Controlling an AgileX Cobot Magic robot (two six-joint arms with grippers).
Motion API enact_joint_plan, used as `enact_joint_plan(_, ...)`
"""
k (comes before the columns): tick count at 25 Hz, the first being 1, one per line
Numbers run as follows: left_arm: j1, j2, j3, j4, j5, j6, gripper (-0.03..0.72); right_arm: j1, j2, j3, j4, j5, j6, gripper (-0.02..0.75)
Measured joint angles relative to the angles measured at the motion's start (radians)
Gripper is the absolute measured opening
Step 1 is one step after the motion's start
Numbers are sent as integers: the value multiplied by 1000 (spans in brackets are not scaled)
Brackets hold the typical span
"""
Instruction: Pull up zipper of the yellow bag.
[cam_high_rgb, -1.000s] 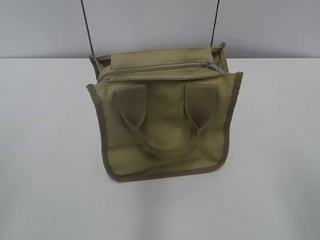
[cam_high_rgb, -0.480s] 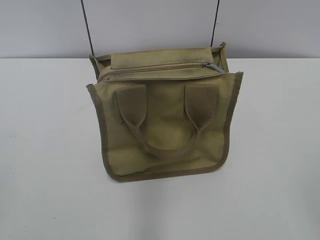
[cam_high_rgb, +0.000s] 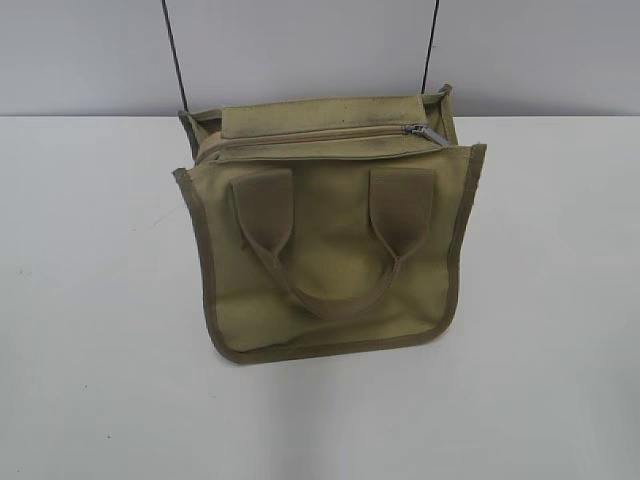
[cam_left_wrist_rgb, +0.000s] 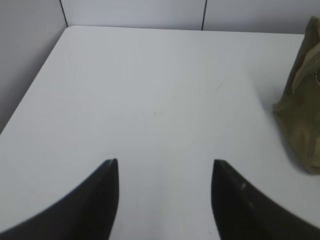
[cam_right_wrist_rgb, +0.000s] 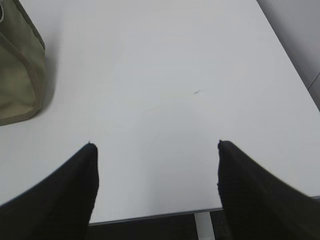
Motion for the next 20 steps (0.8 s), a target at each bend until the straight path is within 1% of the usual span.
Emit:
enact_joint_plan(5,1,-1,0,0,0,5,425,0,0,0,3,0,0,543)
enact_joint_plan(20,1,-2,0,0,0,5,421,0,0,0,5,0,0,543)
